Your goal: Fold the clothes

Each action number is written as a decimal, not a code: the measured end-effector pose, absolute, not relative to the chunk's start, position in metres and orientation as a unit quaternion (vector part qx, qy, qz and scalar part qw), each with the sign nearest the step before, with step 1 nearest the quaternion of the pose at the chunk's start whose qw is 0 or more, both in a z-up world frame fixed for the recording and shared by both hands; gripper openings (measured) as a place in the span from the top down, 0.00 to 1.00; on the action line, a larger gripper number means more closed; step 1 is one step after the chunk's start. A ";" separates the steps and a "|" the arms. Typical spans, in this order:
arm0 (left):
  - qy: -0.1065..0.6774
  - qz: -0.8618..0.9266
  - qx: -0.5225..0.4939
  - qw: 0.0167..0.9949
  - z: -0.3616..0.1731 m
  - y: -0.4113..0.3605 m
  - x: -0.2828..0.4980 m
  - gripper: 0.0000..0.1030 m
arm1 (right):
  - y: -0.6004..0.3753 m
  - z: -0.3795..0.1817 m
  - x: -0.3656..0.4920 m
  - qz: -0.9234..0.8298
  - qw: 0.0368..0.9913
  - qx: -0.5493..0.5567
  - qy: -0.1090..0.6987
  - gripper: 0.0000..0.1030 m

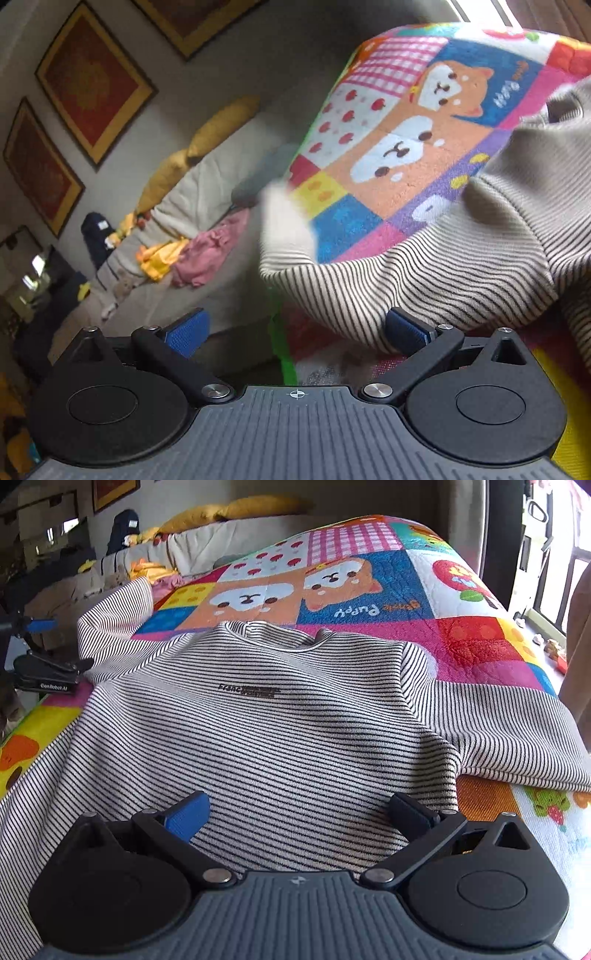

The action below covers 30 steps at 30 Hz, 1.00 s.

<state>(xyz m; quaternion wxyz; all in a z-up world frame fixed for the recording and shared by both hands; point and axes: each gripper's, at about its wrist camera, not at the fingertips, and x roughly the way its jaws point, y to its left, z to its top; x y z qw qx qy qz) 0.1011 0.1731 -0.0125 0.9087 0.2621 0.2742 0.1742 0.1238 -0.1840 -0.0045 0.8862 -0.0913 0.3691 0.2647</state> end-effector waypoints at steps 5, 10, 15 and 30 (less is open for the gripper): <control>0.209 0.083 0.161 0.961 0.034 0.157 0.082 0.00 | -0.179 0.036 0.137 0.235 0.910 -0.171 0.295 0.00; 0.229 -0.152 0.004 0.961 0.039 0.122 0.091 0.00 | -0.156 0.037 0.202 0.190 0.920 -0.182 0.289 0.00; 0.289 -0.190 -0.004 0.938 0.002 0.080 0.107 0.00 | -0.132 0.002 0.257 0.173 0.908 -0.203 0.323 0.00; 0.349 -0.151 -0.014 0.925 -0.023 0.085 0.109 0.00 | -0.285 0.051 0.248 0.148 0.928 0.106 0.324 0.00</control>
